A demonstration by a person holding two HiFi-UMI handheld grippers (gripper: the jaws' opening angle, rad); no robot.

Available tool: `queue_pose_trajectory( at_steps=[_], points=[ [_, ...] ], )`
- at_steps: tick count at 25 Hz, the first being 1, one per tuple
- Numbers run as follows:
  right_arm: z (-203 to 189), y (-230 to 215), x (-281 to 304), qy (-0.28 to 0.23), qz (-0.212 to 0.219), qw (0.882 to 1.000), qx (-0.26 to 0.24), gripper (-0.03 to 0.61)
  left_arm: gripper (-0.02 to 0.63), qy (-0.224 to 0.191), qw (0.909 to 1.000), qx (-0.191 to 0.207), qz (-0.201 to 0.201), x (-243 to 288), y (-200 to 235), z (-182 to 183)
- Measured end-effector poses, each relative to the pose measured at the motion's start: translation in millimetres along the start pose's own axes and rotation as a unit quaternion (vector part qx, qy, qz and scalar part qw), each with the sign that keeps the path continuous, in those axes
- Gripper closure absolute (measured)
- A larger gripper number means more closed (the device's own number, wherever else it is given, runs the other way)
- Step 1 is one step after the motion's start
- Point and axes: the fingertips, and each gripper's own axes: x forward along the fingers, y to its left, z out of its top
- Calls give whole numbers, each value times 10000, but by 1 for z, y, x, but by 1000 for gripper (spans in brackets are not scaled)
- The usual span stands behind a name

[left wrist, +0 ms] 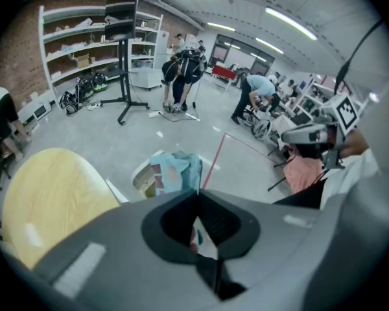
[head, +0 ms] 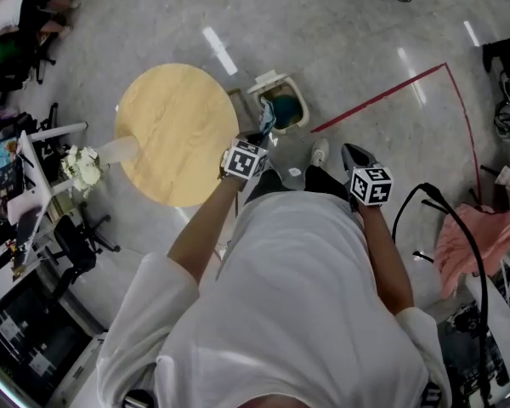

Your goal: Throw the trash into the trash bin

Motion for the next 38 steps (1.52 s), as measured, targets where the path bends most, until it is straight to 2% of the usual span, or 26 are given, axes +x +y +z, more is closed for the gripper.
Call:
queue_pose_trajectory(
  at_steps=[8,15,21,32,38],
  points=[
    [-1,-11,13,143,-12,9999,63,577,609,74,9999,-103,-70,16,6,3],
    [-1,-20,30,286,43,9995,94,577,607,133,9995,-288,22,44,24,-6],
    [-9,-25,46,479,100,9987,111,577,607,316,9984,-445,-135,63,25,-8],
    [-38,-48,74,775,147,9968,161,577,609,417,9968,-662,-157,123,37,-16],
    [-57,-63,86,867,57,9959,253,577,609,589,9960,-649,-197,158,39,-31]
  ],
)
